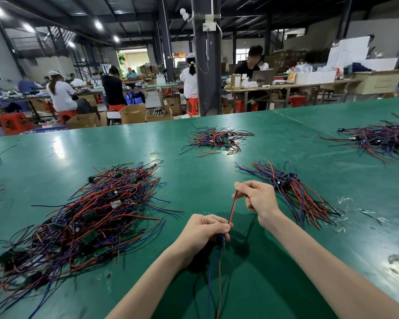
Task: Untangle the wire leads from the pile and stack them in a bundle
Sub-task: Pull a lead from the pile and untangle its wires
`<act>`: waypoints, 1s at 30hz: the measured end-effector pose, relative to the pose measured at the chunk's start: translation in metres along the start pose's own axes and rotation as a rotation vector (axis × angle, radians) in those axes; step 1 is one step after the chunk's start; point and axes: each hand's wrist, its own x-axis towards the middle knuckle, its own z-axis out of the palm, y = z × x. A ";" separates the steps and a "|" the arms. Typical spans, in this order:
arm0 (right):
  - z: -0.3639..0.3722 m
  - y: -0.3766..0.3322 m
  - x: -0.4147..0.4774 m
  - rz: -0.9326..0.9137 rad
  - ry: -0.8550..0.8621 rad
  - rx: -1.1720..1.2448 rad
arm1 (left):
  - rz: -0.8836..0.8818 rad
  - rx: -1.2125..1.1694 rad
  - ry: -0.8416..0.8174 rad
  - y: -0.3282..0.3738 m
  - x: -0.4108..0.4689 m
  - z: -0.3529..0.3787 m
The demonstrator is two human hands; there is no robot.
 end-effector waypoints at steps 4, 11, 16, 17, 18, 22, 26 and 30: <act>0.003 -0.001 0.000 0.010 0.007 0.008 | 0.017 -0.007 0.002 0.001 -0.002 0.001; 0.001 0.000 -0.001 0.106 -0.048 0.011 | 0.030 0.035 0.008 -0.003 -0.001 0.000; 0.000 -0.002 0.002 0.206 -0.084 0.027 | 0.038 0.013 0.060 -0.002 0.001 -0.001; 0.000 -0.003 0.002 0.228 -0.080 0.032 | 0.040 0.004 0.077 -0.002 0.001 -0.002; 0.001 -0.004 0.002 0.250 -0.075 0.039 | 0.041 -0.013 0.099 -0.002 0.002 -0.003; 0.005 -0.008 -0.007 0.300 -0.179 0.019 | 0.056 -0.064 0.245 -0.001 0.004 -0.011; 0.016 -0.014 -0.030 0.347 -0.538 -0.129 | 0.070 -0.120 0.432 0.001 0.007 -0.021; 0.030 -0.013 -0.053 0.302 -0.788 -0.192 | 0.070 -0.155 0.507 0.000 0.008 -0.027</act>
